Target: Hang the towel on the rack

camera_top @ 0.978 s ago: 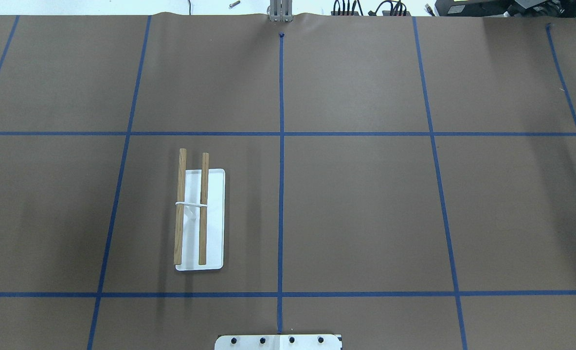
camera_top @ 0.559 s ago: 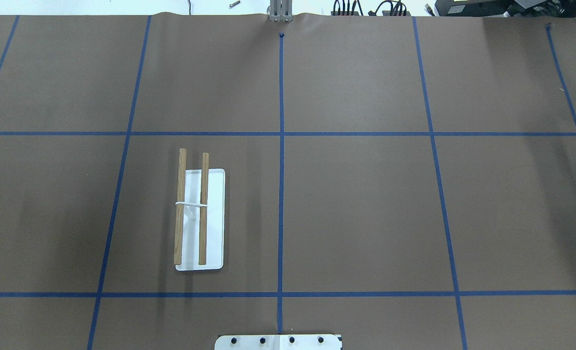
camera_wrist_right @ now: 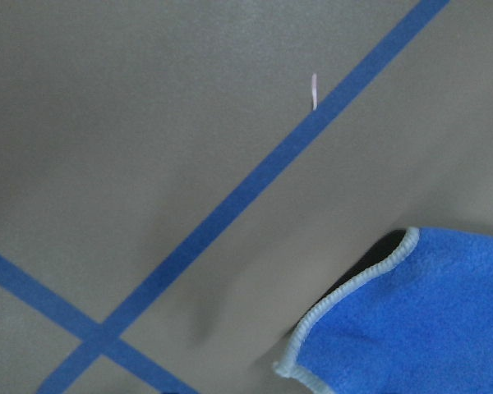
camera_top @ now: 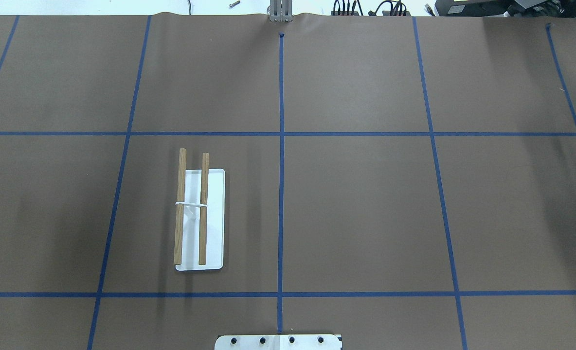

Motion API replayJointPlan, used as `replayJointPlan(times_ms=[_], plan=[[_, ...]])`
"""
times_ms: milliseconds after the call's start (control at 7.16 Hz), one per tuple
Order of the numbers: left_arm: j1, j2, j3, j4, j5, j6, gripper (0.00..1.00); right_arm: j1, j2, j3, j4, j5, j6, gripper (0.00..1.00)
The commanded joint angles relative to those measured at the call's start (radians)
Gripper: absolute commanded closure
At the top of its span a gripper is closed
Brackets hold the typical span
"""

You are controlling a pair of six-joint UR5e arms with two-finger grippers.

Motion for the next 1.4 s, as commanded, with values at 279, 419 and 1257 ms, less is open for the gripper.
replayJointPlan(times_ms=[279,419,1257], plan=[[-0.001,-0.003,0.004,-0.001,0.0,0.0,0.02,-0.029,0.051,-0.165,0.125,-0.06,-0.017,0.21],[0.001,-0.003,0.004,-0.001,0.0,0.0,0.02,-0.027,0.055,-0.173,0.129,-0.056,-0.019,0.31],[-0.001,-0.003,-0.004,-0.001,0.0,-0.002,0.02,0.009,0.071,-0.171,0.126,-0.013,-0.016,1.0]])
